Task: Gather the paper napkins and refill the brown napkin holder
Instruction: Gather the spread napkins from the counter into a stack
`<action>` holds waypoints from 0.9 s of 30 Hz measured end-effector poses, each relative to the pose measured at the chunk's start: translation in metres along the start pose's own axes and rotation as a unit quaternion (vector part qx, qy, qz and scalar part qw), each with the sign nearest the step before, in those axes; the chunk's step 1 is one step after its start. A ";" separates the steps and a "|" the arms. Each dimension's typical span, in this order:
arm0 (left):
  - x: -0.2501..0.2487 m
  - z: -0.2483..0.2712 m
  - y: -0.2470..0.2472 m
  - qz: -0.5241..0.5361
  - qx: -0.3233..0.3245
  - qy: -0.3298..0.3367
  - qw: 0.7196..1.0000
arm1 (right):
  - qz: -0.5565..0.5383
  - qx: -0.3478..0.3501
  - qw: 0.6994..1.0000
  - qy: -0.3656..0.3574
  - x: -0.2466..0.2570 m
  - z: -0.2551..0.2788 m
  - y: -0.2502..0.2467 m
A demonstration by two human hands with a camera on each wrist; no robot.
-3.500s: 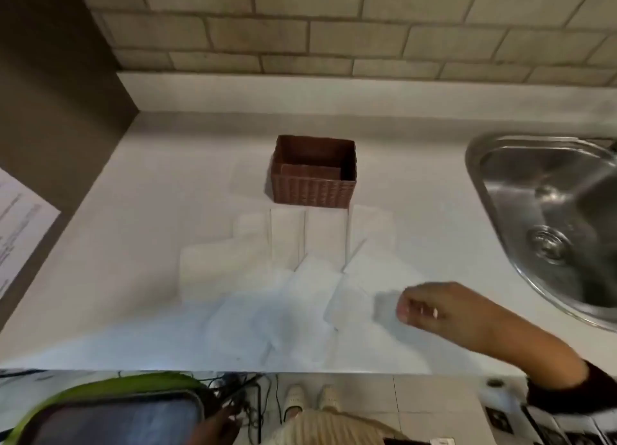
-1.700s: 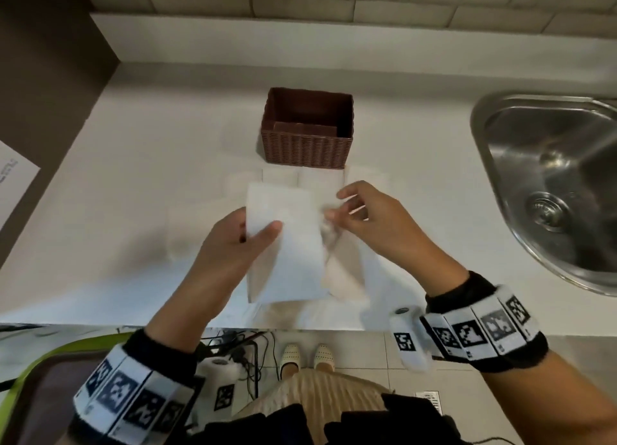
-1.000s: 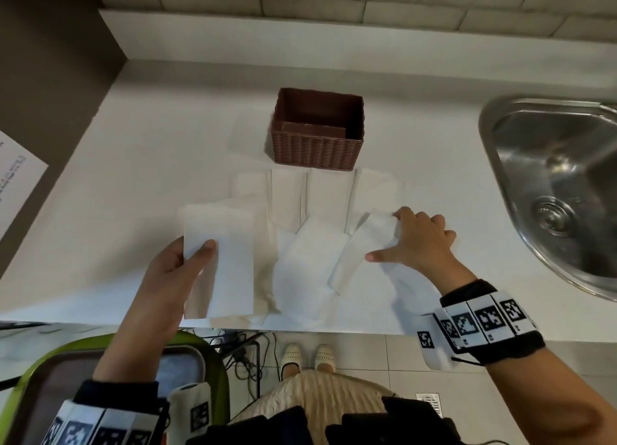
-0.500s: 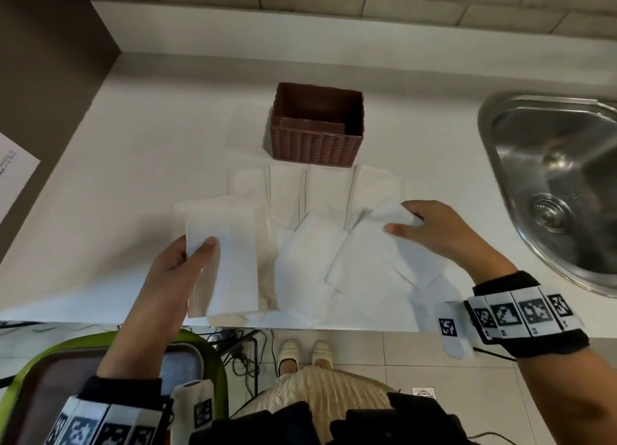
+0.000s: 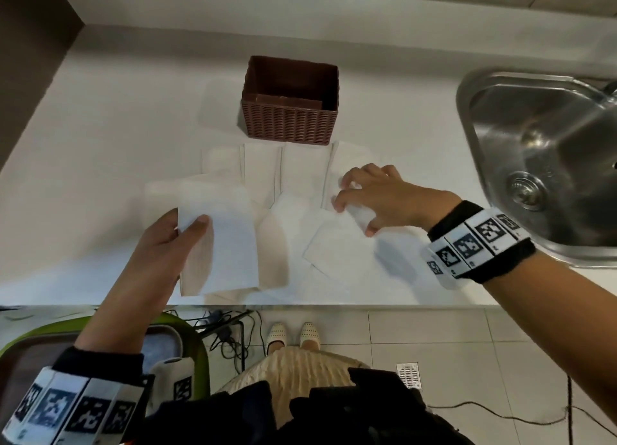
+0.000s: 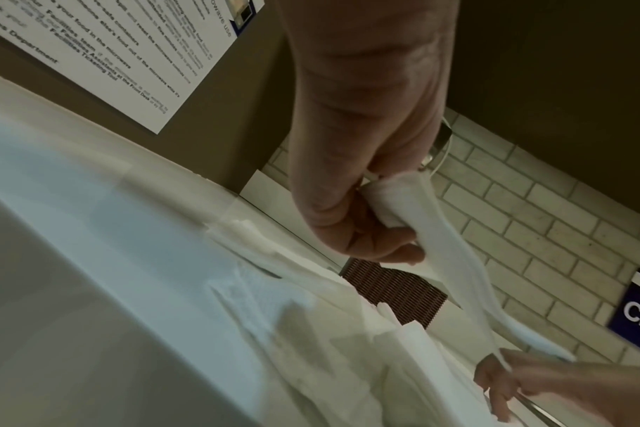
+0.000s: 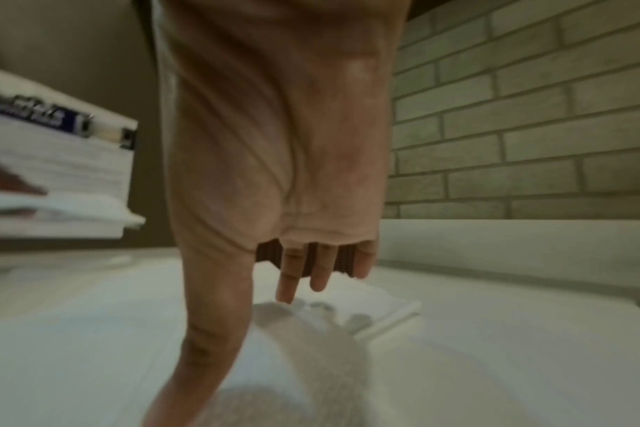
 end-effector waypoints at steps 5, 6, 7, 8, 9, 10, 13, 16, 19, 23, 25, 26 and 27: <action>-0.001 0.005 -0.002 -0.015 -0.013 0.003 1.000 | -0.006 -0.049 0.999 -0.013 -0.002 -0.005 -0.010; -0.001 0.006 -0.003 -0.016 -0.017 0.003 1.000 | -0.023 -0.058 0.998 -0.018 -0.003 -0.003 -0.013; 0.000 0.007 -0.003 -0.013 -0.020 0.002 1.000 | -0.042 -0.069 0.996 -0.022 -0.005 0.000 -0.016; 0.000 0.008 -0.004 -0.009 -0.023 0.001 1.000 | -0.056 -0.080 0.995 -0.026 -0.006 0.002 -0.019; 0.001 0.008 -0.004 -0.006 -0.025 0.000 1.000 | -0.068 -0.087 0.993 -0.030 -0.008 0.004 -0.022; 0.001 0.009 -0.004 -0.006 -0.026 0.001 1.000 | -0.078 -0.091 0.992 -0.035 -0.009 0.006 -0.023; 0.001 0.008 -0.002 -0.006 -0.029 -0.002 1.000 | -0.115 -0.083 0.989 -0.045 -0.014 0.005 -0.025; 0.001 0.008 0.001 -0.010 -0.030 -0.009 0.999 | -0.140 -0.061 0.988 -0.038 -0.018 0.001 -0.026; -0.002 0.009 0.006 -0.012 -0.023 -0.011 1.000 | -0.120 -0.042 0.991 -0.041 -0.013 -0.003 -0.023; -0.011 0.007 0.016 -0.013 -0.004 -0.004 1.000 | -0.182 -0.047 0.981 -0.052 -0.004 0.006 -0.046; -0.018 0.003 0.024 -0.011 0.008 0.003 1.000 | -0.267 -0.045 0.961 -0.051 -0.002 0.019 -0.072; -0.021 0.000 0.029 -0.006 0.017 0.002 1.000 | -0.330 -0.034 0.941 -0.060 0.002 0.026 -0.085; -0.022 -0.004 0.036 0.004 0.022 -0.003 1.000 | -0.397 -0.024 0.914 -0.077 0.007 0.033 -0.098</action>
Point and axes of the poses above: each hand's wrist, its own z-axis away from the middle knuckle, its own y-axis out of the palm, x = y × z, the point moved 10 cm from there along -z, towards the middle knuckle, and after that the axes turned 11 degrees about y, right-handed, at the moved point
